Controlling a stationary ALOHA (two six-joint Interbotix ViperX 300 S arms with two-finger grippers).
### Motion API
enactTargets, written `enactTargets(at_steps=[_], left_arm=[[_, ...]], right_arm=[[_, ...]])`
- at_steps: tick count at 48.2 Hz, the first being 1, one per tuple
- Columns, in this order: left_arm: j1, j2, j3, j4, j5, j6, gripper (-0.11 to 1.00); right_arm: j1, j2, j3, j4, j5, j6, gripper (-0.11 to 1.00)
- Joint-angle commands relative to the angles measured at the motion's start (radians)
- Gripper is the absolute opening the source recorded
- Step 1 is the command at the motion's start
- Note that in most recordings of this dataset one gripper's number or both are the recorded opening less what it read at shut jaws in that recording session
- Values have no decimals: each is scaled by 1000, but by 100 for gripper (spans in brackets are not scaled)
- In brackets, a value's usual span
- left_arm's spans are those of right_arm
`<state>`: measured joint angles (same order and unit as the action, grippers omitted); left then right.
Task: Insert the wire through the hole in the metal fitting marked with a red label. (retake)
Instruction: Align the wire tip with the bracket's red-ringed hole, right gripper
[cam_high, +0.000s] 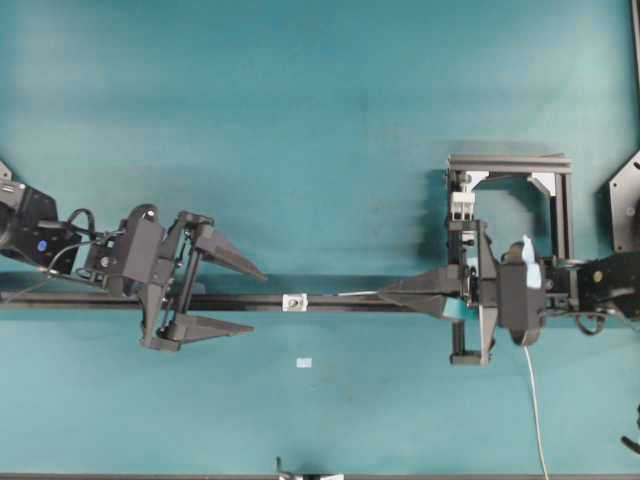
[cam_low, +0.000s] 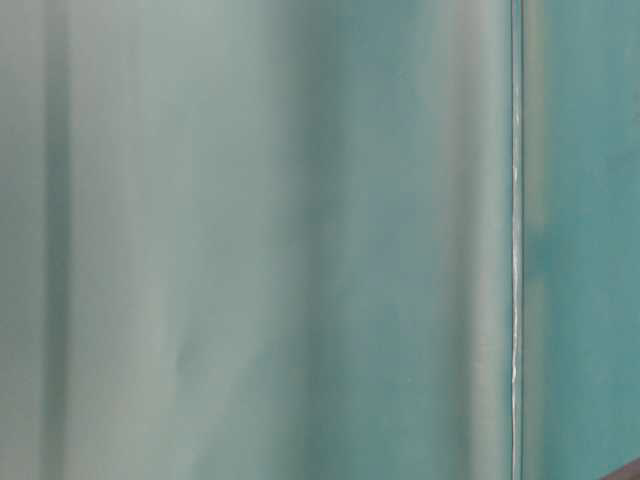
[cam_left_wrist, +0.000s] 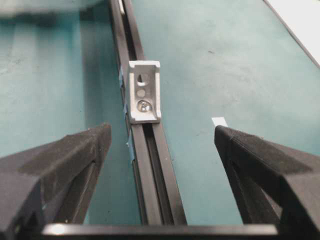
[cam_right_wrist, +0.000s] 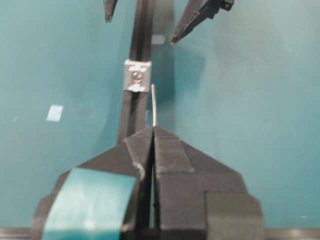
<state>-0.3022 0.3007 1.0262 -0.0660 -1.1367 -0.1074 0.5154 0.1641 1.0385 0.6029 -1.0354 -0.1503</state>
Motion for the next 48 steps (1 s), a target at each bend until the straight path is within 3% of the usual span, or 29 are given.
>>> enactTargets(at_steps=[1, 7, 14, 48], left_arm=[[-5, 8, -23, -5, -29, 2, 57], [-6, 31, -35, -5, -40, 3, 57], [-5, 32, -40, -5, -41, 6, 57], [12, 31, -32, -5, -41, 8, 57]], right_arm=[[25, 20, -20, 18, -41, 2, 1], [49, 60, -28, 54, -89, 2, 1], [66, 91, -35, 61, -133, 2, 1], [66, 149, -64, 104, -152, 6, 1]])
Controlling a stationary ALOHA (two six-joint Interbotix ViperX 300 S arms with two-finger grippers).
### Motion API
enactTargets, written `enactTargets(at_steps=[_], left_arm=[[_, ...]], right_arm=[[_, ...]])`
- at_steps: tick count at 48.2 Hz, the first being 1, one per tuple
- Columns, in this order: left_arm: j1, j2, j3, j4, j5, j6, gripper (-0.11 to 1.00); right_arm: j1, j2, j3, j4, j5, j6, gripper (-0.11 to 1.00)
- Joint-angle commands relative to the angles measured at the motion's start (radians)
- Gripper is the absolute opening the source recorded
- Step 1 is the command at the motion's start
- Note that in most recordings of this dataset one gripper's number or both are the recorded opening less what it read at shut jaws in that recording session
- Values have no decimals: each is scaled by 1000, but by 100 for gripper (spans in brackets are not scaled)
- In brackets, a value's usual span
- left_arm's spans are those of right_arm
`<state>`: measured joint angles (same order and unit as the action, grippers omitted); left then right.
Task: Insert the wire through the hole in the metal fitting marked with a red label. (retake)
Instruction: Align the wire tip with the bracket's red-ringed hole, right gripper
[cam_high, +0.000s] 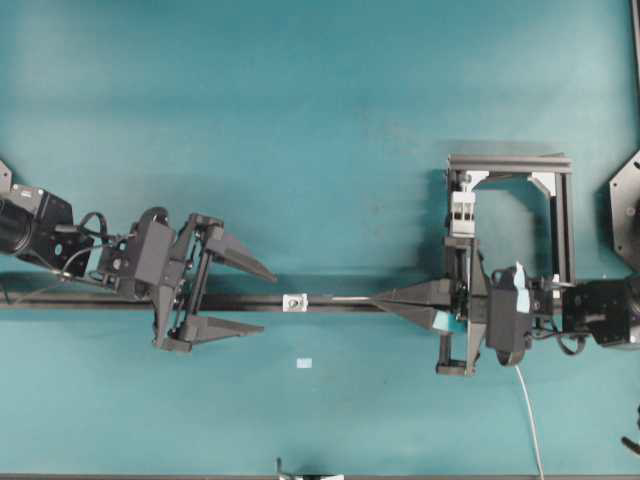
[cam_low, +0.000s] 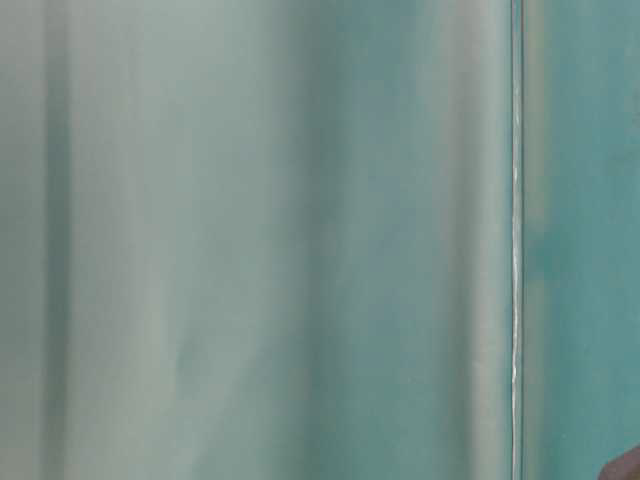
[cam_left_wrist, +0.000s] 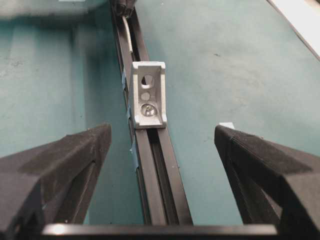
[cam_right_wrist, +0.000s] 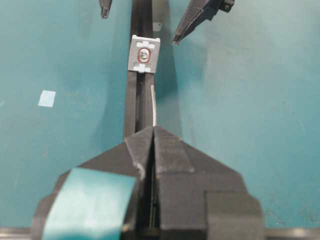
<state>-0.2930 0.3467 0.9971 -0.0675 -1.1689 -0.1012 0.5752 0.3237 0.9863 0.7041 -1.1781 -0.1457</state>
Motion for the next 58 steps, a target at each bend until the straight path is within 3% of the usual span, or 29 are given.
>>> enactTargets(at_steps=[1, 58], left_arm=[[3, -15, -3, -3, -9, 2, 57], [8, -12, -6, -3, -9, 3, 57]], right_arm=[[5, -9, -12, 3, -9, 2, 1], [6, 3, -38, 3, -8, 51, 1]])
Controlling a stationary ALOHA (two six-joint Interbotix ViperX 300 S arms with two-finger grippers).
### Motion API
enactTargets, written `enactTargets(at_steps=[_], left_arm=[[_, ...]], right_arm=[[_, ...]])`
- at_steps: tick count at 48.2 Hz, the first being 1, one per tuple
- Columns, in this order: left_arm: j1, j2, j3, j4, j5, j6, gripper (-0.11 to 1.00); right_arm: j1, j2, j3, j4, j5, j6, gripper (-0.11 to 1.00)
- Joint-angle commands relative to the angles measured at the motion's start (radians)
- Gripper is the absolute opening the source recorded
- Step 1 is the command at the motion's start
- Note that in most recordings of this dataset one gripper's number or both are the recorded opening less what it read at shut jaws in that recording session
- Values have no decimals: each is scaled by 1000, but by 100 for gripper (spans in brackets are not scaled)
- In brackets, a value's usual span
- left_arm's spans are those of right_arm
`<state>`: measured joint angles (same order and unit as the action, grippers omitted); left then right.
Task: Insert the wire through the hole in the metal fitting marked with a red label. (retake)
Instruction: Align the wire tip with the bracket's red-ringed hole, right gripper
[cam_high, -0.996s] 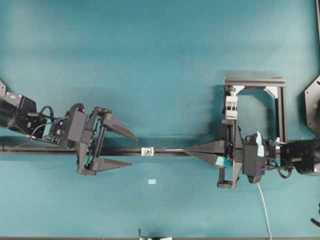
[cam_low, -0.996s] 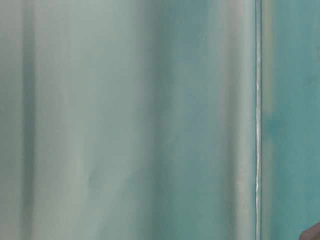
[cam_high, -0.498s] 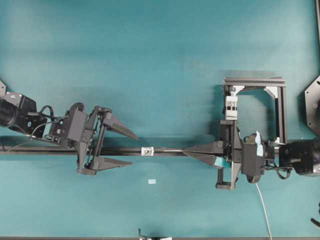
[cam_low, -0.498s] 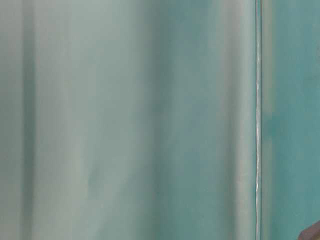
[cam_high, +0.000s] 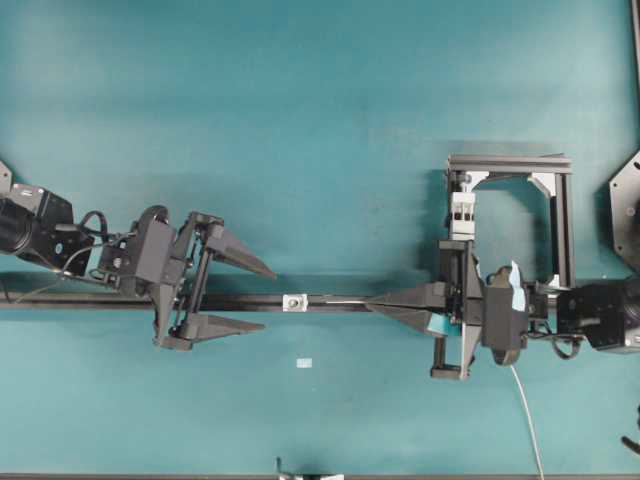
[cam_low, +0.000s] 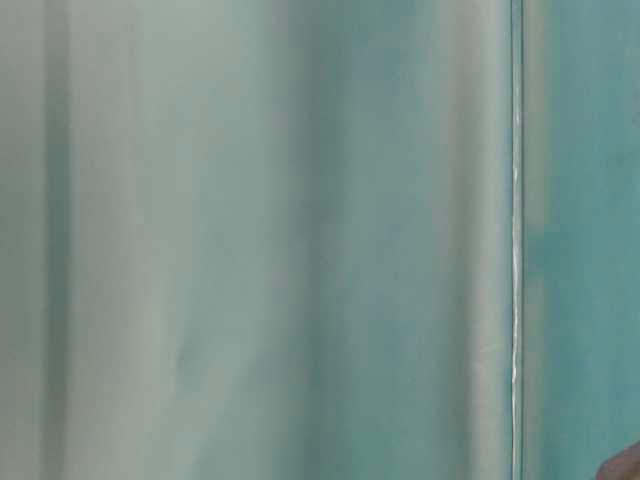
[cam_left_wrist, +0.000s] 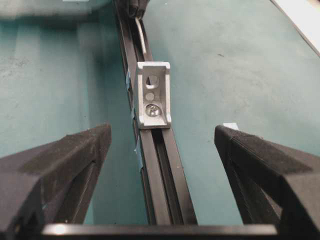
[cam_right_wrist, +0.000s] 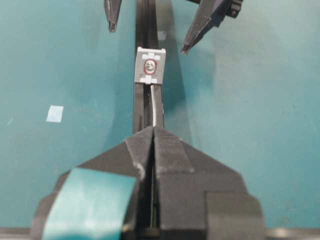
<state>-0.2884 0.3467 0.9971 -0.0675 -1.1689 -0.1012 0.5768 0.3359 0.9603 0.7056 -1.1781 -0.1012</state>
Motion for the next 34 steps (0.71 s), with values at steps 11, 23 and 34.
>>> enactTargets(at_steps=[11, 23, 34], left_arm=[[3, -12, -8, -3, -9, 3, 57], [3, -12, -9, -3, -9, 5, 57], [3, -11, -11, -3, -9, 5, 57]], right_arm=[[5, -2, -18, 2, -11, 8, 1], [5, 2, -21, 2, -23, 6, 1], [2, 8, -29, 2, -25, 6, 1]])
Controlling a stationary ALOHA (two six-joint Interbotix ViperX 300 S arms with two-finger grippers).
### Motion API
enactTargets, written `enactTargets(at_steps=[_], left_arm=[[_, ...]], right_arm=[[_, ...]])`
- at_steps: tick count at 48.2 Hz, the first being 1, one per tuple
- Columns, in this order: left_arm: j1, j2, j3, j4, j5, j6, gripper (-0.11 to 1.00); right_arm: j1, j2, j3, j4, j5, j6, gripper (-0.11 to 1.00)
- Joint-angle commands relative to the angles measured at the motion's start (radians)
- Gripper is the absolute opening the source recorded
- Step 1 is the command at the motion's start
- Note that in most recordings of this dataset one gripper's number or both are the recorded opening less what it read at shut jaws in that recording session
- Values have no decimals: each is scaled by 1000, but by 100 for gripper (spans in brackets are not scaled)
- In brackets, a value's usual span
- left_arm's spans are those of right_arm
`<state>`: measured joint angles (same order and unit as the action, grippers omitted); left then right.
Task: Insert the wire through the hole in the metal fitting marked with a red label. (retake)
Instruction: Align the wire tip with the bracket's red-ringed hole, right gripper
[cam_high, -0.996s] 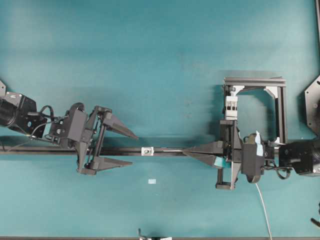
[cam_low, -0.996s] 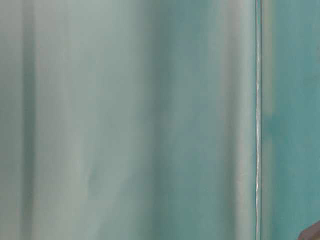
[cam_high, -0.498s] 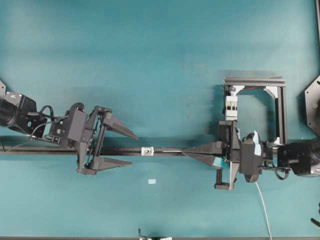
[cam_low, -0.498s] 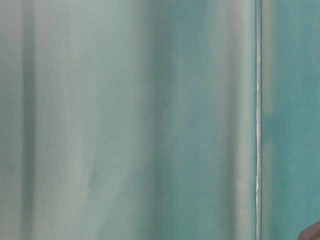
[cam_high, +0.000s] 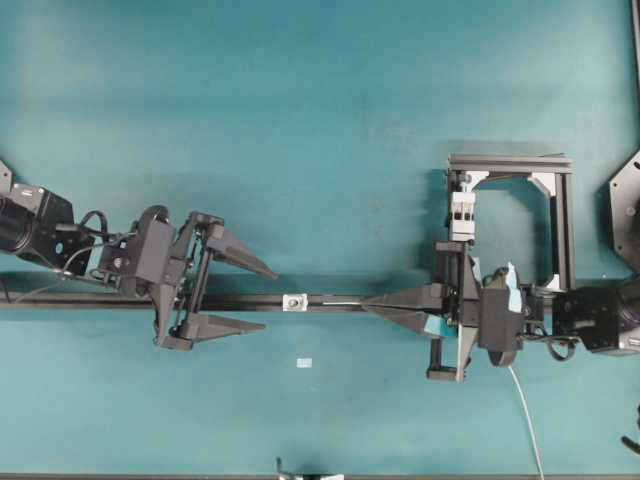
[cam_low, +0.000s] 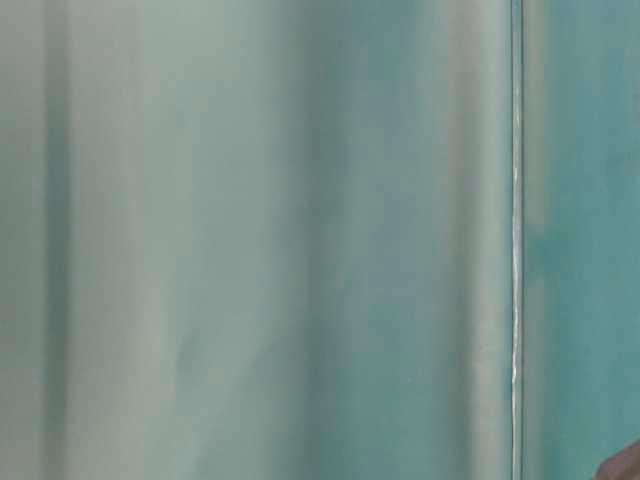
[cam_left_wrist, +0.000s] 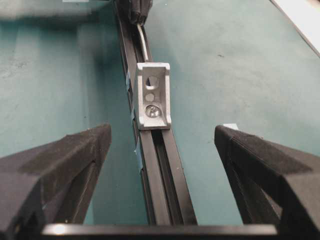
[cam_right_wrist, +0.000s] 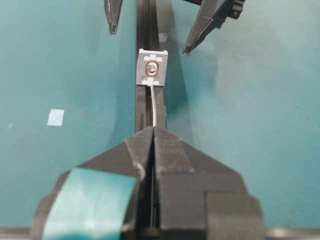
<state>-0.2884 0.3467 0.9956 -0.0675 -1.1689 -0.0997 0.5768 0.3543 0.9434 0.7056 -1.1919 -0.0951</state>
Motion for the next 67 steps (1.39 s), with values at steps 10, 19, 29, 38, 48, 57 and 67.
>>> enactTargets(at_steps=[10, 19, 29, 38, 48, 57, 67], left_arm=[[3, -11, -9, -2, -8, 3, 57], [3, -11, -9, -2, -6, 5, 57], [3, -11, -9, 0, -6, 5, 57], [3, -11, -9, -2, -5, 6, 57], [3, -11, -9, 0, -5, 12, 57], [3, -9, -9, 0, -3, 15, 57], [3, -11, -9, 2, -3, 15, 57]], right_arm=[[-5, -3, -23, 2, -11, -3, 1], [-12, 5, -31, 3, -11, -5, 1], [-21, 8, -38, 2, -11, -6, 1], [-23, 9, -44, 2, -11, -11, 1], [-25, 14, -51, 2, -11, -12, 1], [-29, 21, -61, 2, -8, -14, 1], [-32, 21, -66, 2, -6, -18, 1]])
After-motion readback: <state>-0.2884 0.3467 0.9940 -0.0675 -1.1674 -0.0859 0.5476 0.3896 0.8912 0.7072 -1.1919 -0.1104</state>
